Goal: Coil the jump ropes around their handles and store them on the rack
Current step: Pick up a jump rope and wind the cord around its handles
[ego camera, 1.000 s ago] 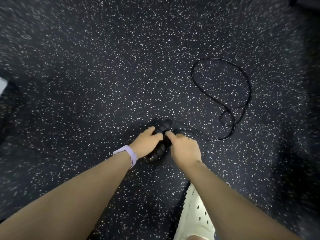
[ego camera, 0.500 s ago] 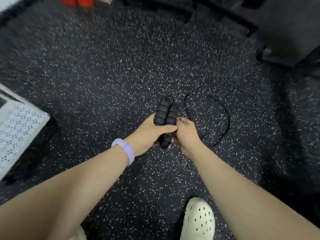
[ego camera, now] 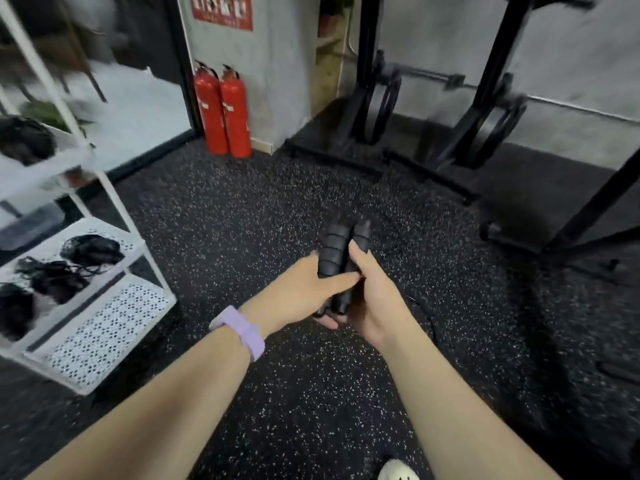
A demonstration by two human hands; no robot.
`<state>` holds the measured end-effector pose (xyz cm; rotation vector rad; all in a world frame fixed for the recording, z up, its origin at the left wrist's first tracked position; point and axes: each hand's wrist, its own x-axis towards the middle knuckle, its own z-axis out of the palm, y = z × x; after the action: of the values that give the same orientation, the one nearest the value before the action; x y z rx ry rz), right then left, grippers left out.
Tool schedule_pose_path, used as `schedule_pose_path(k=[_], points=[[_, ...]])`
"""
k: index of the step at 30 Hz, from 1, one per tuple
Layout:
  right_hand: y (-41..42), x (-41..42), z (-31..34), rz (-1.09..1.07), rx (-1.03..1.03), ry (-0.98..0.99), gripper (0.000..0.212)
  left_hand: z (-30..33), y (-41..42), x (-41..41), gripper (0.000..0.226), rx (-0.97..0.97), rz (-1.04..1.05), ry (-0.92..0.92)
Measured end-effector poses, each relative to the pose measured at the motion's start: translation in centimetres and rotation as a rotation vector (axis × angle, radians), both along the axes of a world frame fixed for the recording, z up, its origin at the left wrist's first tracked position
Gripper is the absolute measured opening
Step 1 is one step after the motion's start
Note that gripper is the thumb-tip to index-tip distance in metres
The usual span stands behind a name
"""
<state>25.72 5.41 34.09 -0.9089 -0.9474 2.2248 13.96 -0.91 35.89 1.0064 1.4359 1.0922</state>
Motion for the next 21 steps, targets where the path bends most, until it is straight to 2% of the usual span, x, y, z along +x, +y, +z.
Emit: schedule_pose_path(k=[3, 9, 12, 14, 17, 21], points=[[-2.8, 1.1, 1.2, 0.04, -0.03, -0.035, 0.046, 1.3, -3.0, 1.1, 0.01, 0.021, -0.009, 0.066], [-6.6, 2.0, -0.1, 0.145, -0.041, -0.108, 0.05, -1.5, -7.0, 2.0, 0.053, -0.02, 0.159, 0.227], [-6.8, 1.4, -1.2, 0.19, -0.088, -0.058, 0.056, -2.2, -7.0, 2.1, 0.054, -0.01, 0.174, 0.203], [-6.4, 0.8, -1.6, 0.255, -0.114, 0.016, 0.05, -2.5, -6.7, 1.5, 0.061, 0.003, 0.17, 0.234], [-5.0, 0.5, -1.8, 0.273, -0.14, 0.079, 0.05, -3.0, -6.1, 0.1, 0.073, 0.011, 0.124, 0.455], [-2.8, 0.6, -2.1, 0.205, -0.145, 0.014, 0.048, -3.7, -4.8, -1.8, 0.082, 0.03, 0.061, 0.84]])
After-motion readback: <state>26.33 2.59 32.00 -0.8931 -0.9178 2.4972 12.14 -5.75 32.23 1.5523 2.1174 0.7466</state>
